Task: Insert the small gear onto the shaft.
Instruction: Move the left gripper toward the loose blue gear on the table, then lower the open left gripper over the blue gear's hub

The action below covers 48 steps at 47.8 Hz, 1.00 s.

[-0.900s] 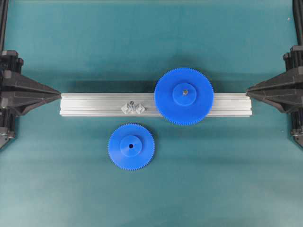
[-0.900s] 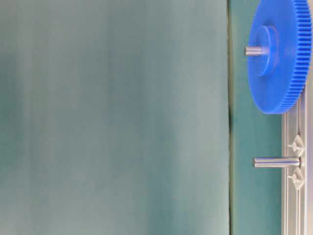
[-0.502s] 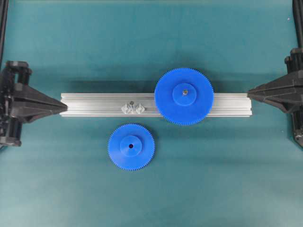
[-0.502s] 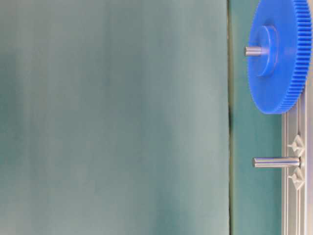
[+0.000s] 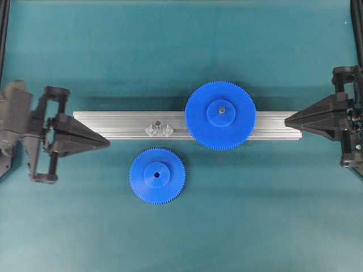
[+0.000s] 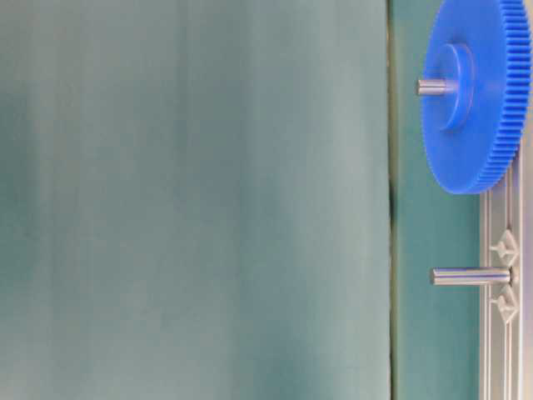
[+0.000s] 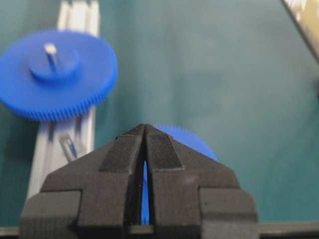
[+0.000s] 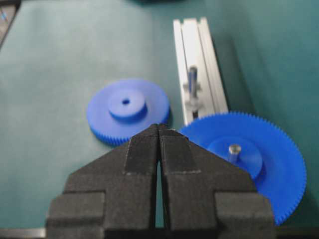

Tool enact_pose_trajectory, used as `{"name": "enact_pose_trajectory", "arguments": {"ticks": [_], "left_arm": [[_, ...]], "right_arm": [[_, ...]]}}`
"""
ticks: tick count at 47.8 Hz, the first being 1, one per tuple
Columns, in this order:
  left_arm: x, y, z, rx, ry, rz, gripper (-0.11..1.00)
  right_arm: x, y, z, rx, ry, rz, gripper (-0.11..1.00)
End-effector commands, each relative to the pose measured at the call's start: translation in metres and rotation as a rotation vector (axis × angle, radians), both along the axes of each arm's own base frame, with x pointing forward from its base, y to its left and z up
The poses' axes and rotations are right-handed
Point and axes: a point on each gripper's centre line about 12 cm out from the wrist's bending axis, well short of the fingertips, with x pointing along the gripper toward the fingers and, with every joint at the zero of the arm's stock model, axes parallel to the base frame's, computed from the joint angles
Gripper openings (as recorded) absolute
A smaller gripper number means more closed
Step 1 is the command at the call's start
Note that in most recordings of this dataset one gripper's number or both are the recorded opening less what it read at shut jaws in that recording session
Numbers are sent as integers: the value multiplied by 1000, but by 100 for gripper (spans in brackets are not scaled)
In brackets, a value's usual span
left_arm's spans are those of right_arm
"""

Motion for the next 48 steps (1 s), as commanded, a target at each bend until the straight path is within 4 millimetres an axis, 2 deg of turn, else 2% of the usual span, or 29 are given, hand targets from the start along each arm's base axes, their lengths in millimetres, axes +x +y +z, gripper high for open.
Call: {"name": "enact_pose_trajectory", "arguments": {"ticks": [1,6,30,48], "left_arm": [[9,-4,2,-3,14,-10,-1],[17,-5,-9,-23,64,-4,-1],[63,-16,-32,-26,237,-7,-1],[87,-21,-40,-18,298,-10,-1]], "right_arm": [[4,-1,7,10,-11,-8,2],[5,-1,6,10,-6,-9,2],[-1,-9,-17,17,179,-44,2],[-3,-11,-24,17,216,-58,2]]}}
